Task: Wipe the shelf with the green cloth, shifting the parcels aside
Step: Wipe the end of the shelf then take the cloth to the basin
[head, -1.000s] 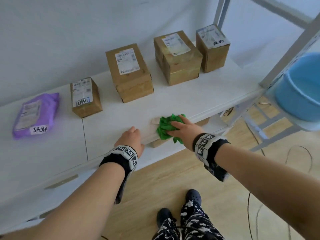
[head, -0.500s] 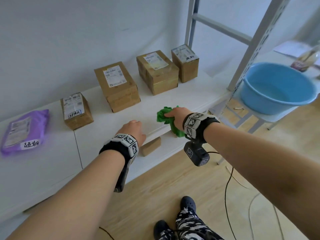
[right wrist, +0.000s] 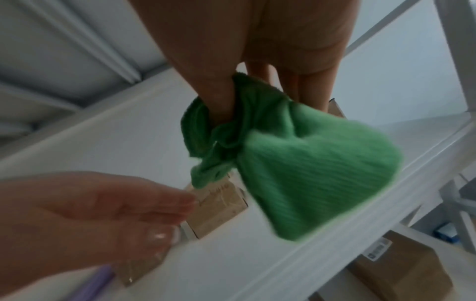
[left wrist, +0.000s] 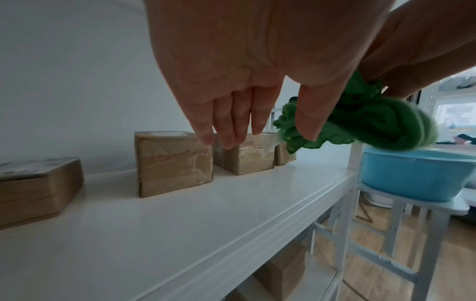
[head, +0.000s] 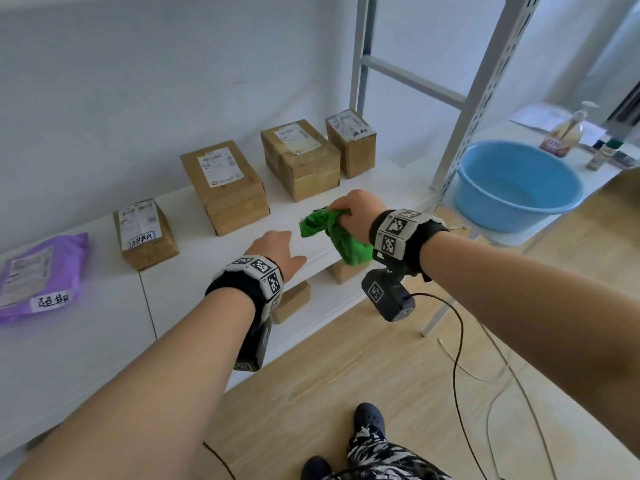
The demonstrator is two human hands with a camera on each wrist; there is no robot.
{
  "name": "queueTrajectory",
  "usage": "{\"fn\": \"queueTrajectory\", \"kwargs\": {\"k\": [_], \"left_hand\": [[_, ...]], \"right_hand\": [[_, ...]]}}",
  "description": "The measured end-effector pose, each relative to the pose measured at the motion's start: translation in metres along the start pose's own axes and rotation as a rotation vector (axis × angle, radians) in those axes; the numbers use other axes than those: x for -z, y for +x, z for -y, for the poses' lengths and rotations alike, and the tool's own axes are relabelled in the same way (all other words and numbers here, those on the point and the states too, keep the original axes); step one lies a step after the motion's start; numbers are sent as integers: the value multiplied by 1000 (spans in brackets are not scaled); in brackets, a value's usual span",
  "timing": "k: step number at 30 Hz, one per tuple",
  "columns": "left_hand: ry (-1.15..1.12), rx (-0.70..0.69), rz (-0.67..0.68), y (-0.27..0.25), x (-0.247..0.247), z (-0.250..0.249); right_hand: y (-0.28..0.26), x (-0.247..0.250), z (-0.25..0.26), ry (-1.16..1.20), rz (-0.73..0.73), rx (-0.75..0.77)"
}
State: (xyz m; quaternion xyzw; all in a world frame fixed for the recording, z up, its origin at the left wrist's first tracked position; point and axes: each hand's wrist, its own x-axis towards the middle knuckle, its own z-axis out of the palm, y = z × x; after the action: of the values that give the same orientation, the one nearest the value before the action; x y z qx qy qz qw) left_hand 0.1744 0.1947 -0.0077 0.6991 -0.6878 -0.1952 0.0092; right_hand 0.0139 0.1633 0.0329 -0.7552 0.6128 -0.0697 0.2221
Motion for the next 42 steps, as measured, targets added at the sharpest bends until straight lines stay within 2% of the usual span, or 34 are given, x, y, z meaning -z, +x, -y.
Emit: {"fn": "queueTrajectory", "kwargs": {"k": [5,10,14,18,21,23,26,29,31,34,36,38,42], "left_hand": [[-52,-108,13,4,9,-30],[-196,-159,101,2,14,-61],[-169,-177,142,8,9,-88],[-161,-165,139,18,-3,-127],[-244,-184,115,26,-15,-167],[-279,-201,94,31,-21,-195],[-284,-189,79,38,-29,-233],[-336,-124,55,48,-35,-267],[-467,-89,71,53,-38,-291],[-798,-37,110,59,-42,-326],[-967,3,135,61,-41,-347],[-1028,19,160,62,-40,-365],[-1072,59,182,72,-36,-385]], "right_hand": [[-15,27,-1,177,-169,-17],[-24,46,-21,403,-157,-46],[-28,67,-42,698,-168,-69],[-36,95,-82,976,-184,-91],[-46,115,-118,1122,-190,-128],[-48,126,-144,1147,-193,-145],[-47,140,-184,1193,-288,-181],[-45,151,-228,1174,-341,-253],[-41,153,-259,1038,-314,-299],[-35,147,-301,685,-246,-418],[-33,143,-321,599,-244,-459],[-38,143,-327,621,-264,-438],[-48,142,-326,840,-117,-326]]}}
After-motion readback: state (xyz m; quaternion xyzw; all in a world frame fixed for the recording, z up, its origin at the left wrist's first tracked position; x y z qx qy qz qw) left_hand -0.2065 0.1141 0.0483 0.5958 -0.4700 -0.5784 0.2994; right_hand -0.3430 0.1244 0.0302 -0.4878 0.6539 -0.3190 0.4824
